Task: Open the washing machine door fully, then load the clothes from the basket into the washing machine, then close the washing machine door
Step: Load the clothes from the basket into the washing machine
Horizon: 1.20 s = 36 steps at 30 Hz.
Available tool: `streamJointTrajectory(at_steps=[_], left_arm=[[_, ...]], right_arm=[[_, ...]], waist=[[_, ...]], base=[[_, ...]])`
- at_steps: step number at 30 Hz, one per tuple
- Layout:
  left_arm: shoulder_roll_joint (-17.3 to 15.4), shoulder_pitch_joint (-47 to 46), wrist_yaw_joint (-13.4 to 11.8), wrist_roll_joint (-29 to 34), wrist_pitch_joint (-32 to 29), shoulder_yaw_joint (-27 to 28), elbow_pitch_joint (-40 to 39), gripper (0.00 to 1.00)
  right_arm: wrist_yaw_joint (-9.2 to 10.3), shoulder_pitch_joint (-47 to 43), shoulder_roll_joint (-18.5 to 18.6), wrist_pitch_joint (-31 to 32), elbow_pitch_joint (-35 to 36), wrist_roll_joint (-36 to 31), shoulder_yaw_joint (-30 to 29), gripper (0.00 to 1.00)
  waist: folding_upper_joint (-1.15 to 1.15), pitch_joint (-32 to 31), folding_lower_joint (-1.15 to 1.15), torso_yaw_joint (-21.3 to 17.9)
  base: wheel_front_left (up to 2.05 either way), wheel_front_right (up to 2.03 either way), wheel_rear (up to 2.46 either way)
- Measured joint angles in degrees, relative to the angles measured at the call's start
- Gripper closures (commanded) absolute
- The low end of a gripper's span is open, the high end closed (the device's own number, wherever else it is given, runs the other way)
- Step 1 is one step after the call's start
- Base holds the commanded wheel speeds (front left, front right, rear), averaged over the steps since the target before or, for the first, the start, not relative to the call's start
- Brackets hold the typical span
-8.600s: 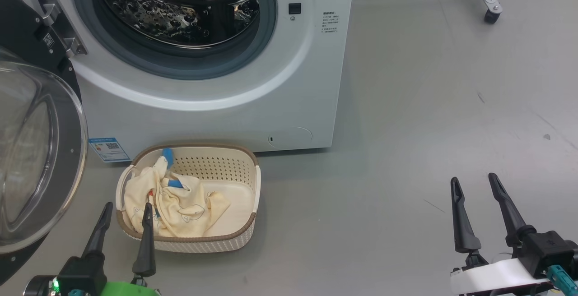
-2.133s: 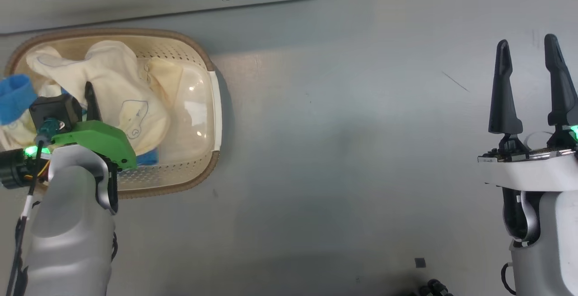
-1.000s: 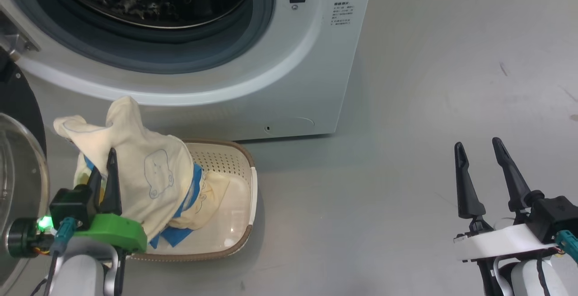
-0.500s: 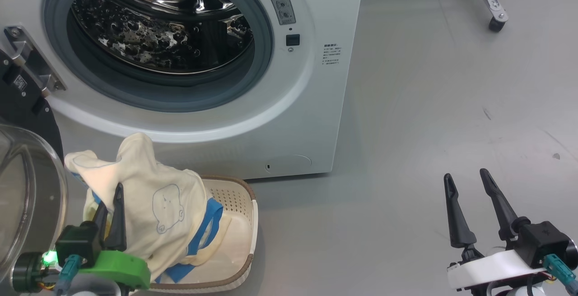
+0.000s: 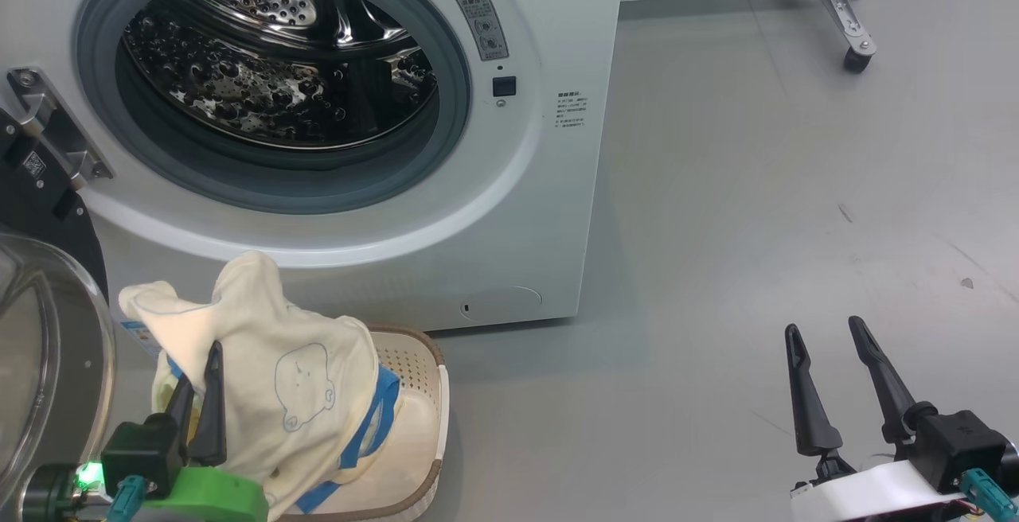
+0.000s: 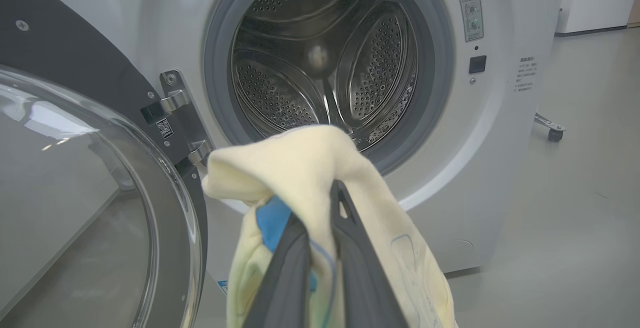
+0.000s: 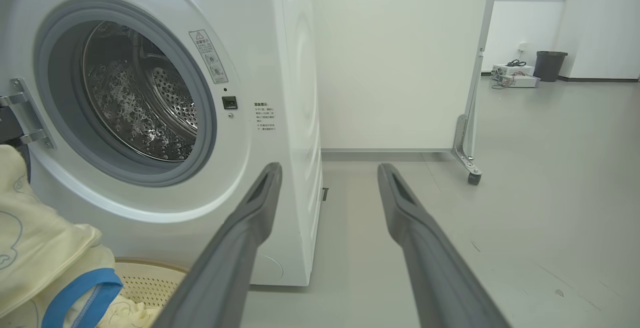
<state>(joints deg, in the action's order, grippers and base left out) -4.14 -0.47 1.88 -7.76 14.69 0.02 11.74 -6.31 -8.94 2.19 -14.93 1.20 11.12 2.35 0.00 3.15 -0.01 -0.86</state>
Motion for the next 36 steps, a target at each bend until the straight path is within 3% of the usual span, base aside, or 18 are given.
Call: streamJointTrajectory(at_steps=[25, 36], left_arm=[[0.54, 1.75, -0.52, -0.01, 0.0, -0.04, -2.94, 1.0], [0.97, 1.29, -0.58, -0.29, 0.0, -0.34, -3.25, 1.0]], right_arm=[[0.92, -1.04, -0.1, -0.01, 1.82, 0.0, 0.56, 0.0], [0.91, -0.93, -0.13, 0.0, 3.7, 0.0, 1.49, 0.0]], waist=[[0.0, 0.75, 0.0, 0.11], [0.0, 4.06, 0.0, -0.39]], base=[[0.0, 0.0, 0.0], [0.0, 0.0, 0.0]])
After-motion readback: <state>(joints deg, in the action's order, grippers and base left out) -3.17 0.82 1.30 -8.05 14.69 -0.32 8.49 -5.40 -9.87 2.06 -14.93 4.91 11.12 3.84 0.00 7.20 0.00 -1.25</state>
